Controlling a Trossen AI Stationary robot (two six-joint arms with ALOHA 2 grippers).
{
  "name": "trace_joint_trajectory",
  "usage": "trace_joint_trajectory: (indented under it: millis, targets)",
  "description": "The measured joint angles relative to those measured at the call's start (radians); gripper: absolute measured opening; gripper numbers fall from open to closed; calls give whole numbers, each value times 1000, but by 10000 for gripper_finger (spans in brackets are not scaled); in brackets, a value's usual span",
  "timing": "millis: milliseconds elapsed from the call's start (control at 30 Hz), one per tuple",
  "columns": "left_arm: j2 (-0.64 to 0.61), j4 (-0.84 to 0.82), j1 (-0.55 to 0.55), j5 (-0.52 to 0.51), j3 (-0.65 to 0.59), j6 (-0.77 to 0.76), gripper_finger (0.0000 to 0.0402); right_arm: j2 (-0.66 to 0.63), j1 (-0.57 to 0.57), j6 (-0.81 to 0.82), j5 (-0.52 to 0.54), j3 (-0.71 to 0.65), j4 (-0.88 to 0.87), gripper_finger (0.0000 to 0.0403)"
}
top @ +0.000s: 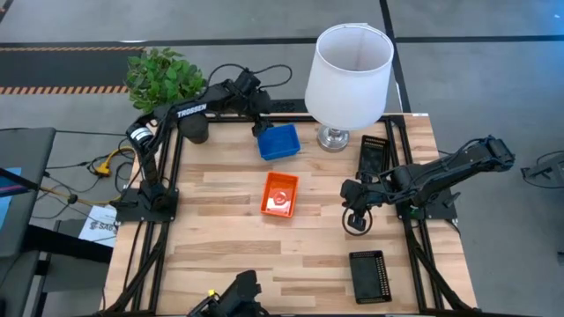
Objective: Stack baskets by color
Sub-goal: Stack the bottom blue bin on top of the top blue bin
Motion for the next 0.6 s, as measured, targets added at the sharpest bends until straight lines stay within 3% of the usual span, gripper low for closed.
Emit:
trace_joint_trajectory:
  millis: [200, 333, 600]
  targets:
    - [-39, -25, -9, 1, 2, -20, 267, 0, -6, -26, 0, 0, 0, 7]
    - [-42, -128, -27, 0, 2, -51, 258, 0, -26, -55, 0, 0, 1, 7]
    - [-43, -299, -97, 0, 1, -20, 216, 0, -94, -113, 0, 0, 2, 7]
